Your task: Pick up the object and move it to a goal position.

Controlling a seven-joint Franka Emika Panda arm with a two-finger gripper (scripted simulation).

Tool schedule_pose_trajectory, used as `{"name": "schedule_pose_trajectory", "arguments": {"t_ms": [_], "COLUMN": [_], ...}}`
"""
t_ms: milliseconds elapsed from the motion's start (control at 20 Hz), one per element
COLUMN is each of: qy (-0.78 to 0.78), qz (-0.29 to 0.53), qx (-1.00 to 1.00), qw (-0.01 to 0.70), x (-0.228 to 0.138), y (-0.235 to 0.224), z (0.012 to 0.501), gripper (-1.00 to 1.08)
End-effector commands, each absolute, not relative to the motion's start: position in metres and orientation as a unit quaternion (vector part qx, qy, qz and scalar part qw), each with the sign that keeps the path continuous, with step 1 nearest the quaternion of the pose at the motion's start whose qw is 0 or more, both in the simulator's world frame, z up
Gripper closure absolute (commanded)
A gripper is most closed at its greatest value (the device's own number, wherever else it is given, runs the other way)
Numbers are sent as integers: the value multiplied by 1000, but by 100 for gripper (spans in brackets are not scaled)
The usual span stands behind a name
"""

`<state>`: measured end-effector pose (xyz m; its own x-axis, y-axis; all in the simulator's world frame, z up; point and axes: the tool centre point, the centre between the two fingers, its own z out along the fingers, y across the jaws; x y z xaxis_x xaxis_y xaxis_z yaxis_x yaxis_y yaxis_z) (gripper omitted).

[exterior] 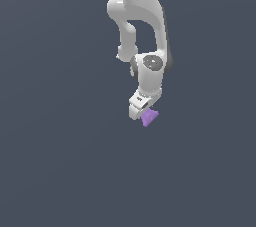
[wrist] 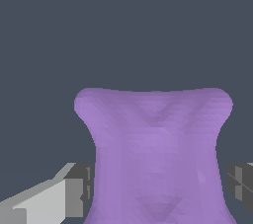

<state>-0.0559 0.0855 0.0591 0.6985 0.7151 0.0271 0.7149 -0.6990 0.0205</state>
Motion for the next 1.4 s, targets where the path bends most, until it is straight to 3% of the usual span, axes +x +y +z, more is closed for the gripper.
{"name": "schedule_pose_trajectory", "arguments": {"t_ms": [0,200,250,700,750,1350], "qy": [383,383,383,383,392,389], "qz": [0,0,0,0,23,16], "qx": [924,924,924,924,920,921], "qw": [0,0,0,0,7,4], "x": [-66,-66,-66,-66,-53,-52], "y": [77,77,77,77,89,76], "z": [32,27,27,27,59,99], "gripper": [-92,-92,108,108,108,108]}}
